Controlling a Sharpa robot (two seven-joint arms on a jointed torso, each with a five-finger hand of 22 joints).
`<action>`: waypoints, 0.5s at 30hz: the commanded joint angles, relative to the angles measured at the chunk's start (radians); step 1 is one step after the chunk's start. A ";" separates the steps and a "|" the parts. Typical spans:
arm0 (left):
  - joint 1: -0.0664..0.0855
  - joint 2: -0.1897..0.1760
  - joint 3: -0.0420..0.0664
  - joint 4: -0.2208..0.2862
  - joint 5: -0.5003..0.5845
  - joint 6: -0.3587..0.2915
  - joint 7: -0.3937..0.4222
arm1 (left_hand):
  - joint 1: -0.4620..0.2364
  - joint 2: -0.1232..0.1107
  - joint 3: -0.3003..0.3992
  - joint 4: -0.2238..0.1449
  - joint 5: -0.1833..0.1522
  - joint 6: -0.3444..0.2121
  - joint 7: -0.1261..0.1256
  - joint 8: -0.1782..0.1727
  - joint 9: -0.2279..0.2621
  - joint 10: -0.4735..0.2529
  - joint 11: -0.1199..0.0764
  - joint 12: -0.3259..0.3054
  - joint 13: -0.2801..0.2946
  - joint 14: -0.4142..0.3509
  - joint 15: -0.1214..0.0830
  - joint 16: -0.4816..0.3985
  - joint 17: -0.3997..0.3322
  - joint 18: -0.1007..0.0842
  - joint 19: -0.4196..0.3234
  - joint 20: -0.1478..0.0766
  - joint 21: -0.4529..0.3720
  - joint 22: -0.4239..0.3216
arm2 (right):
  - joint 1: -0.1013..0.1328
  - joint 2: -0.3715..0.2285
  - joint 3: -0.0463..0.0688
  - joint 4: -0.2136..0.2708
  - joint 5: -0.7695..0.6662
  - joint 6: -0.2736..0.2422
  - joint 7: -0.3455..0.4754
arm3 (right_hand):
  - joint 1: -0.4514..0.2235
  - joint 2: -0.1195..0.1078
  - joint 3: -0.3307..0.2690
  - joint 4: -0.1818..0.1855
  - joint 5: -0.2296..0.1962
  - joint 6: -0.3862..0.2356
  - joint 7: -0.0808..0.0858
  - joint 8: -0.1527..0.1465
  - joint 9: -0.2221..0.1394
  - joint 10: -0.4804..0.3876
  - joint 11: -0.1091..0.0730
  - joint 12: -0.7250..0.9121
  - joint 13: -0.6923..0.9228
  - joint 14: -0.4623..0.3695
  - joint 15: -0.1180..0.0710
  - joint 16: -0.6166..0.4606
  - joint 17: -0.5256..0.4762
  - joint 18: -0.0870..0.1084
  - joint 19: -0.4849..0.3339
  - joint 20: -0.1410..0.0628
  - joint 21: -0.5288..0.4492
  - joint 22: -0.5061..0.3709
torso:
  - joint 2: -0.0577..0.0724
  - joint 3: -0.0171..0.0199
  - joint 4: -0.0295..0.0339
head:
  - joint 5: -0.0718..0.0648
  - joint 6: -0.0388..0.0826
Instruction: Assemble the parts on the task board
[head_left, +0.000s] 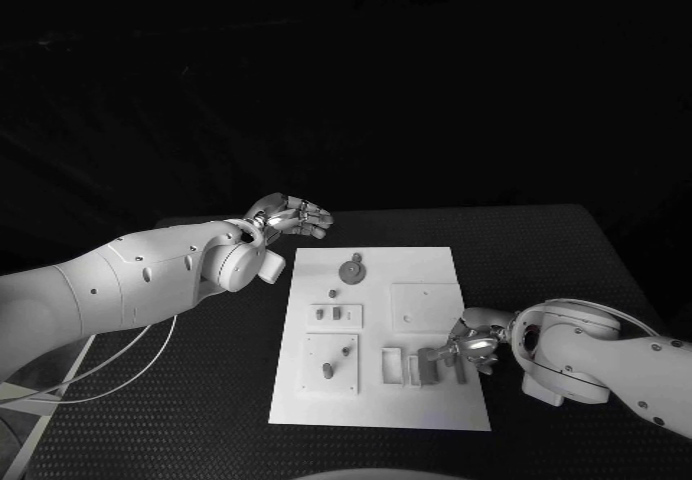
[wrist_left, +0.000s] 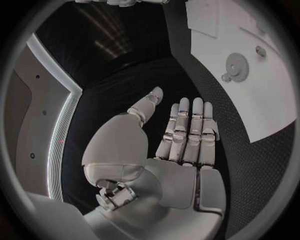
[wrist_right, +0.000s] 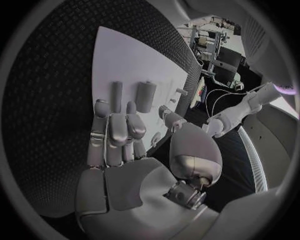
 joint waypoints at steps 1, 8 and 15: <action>0.000 0.000 0.001 0.004 0.006 0.019 0.005 | -0.009 0.002 -0.006 0.001 -0.001 -0.007 -0.003 0.003 -0.002 -0.007 -0.002 -0.004 -0.001 0.000 0.005 -0.007 0.002 -0.007 -0.008 -0.002 0.004 -0.002 | -0.011 0.012 -0.001 -0.004 0.012 -0.011 -0.025 | -0.014 -0.005 0.004 0.013 -0.001 0.004 0.003 -0.005 0.002 0.010 -0.002 0.007 0.008 -0.002 -0.003 0.010 -0.004 0.006 -0.005 -0.004 0.011 0.026 | 0.001 -0.0022 0.0024 | -0.017 -0.011; 0.000 -0.004 0.000 0.005 0.006 0.022 0.003 | -0.011 0.002 -0.007 0.001 -0.001 -0.008 -0.003 0.003 -0.002 -0.008 -0.002 -0.004 -0.002 0.000 0.005 -0.008 0.002 -0.007 -0.008 -0.002 0.004 -0.002 | -0.015 0.029 -0.001 -0.015 0.005 -0.002 -0.023 | -0.023 -0.012 0.013 0.025 -0.001 0.003 0.004 -0.010 0.005 0.011 -0.001 0.008 0.013 -0.007 -0.002 0.019 -0.015 0.006 -0.010 -0.006 0.024 0.025 | 0.001 -0.0039 0.0013 | -0.016 -0.022; 0.000 -0.006 0.000 0.012 0.006 0.025 0.002 | -0.014 0.002 -0.008 0.001 -0.001 -0.008 -0.002 0.003 -0.002 -0.009 -0.001 -0.004 -0.002 -0.001 0.005 -0.010 0.003 -0.007 -0.009 -0.002 0.004 -0.003 | -0.016 0.056 -0.001 -0.033 -0.004 0.000 -0.030 | -0.027 -0.014 0.016 0.029 -0.001 0.003 0.005 -0.012 0.007 0.011 -0.001 0.008 0.015 -0.010 -0.002 0.023 -0.020 0.006 -0.014 -0.006 0.029 0.025 | 0.002 -0.0047 0.0018 | -0.012 -0.032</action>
